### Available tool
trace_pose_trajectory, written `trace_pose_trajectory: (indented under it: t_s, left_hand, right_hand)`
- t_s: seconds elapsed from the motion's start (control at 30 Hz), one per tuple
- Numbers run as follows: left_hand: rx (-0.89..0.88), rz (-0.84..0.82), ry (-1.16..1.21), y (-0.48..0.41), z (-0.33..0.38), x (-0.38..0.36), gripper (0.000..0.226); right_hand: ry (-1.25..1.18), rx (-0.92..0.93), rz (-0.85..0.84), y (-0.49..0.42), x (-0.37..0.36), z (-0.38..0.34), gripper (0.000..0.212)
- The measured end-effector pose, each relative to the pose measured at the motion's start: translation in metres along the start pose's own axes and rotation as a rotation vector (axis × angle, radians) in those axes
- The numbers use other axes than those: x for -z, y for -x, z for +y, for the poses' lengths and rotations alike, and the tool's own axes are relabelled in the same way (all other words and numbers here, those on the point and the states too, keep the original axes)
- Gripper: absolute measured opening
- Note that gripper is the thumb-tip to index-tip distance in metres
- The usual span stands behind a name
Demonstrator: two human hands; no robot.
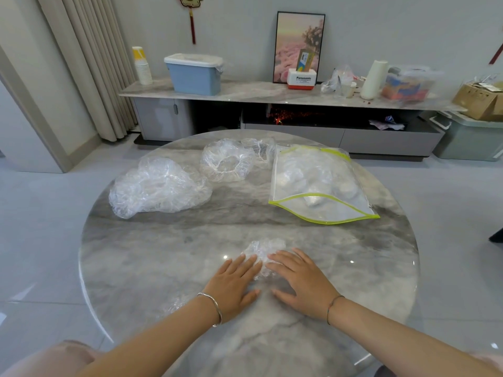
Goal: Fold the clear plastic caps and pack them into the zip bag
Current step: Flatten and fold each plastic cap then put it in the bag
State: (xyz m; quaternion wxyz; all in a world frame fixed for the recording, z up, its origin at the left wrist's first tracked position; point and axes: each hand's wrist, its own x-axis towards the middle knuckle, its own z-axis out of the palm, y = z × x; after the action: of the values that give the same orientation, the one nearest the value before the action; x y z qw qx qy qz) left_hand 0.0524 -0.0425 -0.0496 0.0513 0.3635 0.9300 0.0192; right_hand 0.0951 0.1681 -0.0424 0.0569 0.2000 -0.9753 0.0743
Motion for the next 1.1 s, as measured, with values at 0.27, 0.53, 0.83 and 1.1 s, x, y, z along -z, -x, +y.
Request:
trace_pose_trajectory:
  t_s: [0.27,0.53,0.83,1.1]
  left_hand:
    - [-0.082,-0.001,0.087,-0.009,-0.007,0.006,0.089]
    - [0.019,0.149,0.135,-0.018,-0.003,0.019,0.033]
    - [0.262,-0.013,0.603,-0.014,-0.017,0.025,0.036]
    - [0.238,0.133,0.413,-0.017,-0.011,0.02,0.057]
  right_hand:
    - [-0.153,-0.049,-0.057,-0.004,0.002,-0.002,0.052]
    - [-0.204,-0.142,0.0,-0.018,-0.003,-0.001,0.031]
    - [-0.755,-0.533,0.007,-0.019,0.001,0.001,0.024]
    - [-0.808,-0.698,0.092,-0.023,-0.007,0.007,0.023]
